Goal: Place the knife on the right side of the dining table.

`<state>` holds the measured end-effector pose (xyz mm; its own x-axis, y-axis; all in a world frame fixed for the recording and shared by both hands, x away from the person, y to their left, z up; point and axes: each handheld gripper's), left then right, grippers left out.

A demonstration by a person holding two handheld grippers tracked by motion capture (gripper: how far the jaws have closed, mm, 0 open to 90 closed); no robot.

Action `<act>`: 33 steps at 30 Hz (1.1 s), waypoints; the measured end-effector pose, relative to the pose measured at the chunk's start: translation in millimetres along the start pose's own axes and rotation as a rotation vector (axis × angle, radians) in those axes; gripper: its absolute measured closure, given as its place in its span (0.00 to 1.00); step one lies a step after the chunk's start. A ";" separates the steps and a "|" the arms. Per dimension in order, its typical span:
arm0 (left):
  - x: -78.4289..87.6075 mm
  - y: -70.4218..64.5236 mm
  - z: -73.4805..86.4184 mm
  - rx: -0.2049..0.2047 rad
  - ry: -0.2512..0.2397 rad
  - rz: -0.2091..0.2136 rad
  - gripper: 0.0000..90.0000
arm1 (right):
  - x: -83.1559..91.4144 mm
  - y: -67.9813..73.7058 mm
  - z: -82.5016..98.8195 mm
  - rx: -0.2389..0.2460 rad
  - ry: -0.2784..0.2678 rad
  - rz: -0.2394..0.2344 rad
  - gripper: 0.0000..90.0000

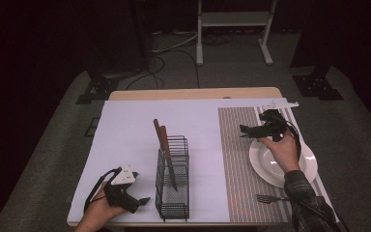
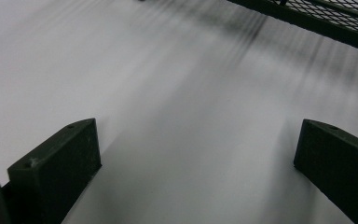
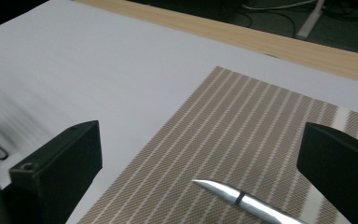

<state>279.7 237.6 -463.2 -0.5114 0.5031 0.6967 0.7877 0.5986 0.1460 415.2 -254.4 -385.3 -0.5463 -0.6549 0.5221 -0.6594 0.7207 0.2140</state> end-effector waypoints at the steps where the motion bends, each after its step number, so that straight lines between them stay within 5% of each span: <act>1: 0.0 0.0 0.0 0.000 0.000 0.000 0.00 | 0.0 0.0 0.0 0.000 0.000 0.000 0.00; 24: 0.0 -0.2 -0.1 0.003 0.000 0.000 0.00 | -30.0 108.3 36.1 0.172 0.140 -0.188 0.00; 33: 0.2 0.2 -0.1 -0.003 0.002 0.000 0.00 | -38.9 127.2 56.3 0.194 0.191 -0.233 0.00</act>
<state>279.8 237.7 -462.9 -0.5111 0.5018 0.6979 0.7886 0.5967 0.1485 323.5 -150.2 -424.8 -0.2756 -0.7293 0.6262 -0.8507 0.4884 0.1943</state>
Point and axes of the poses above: each handheld gripper's, and its own axes: x roughly backward along the jaws, z roughly out of its underside, y roughly to its left, and after that the axes turned 10 degrees about -z, right-handed
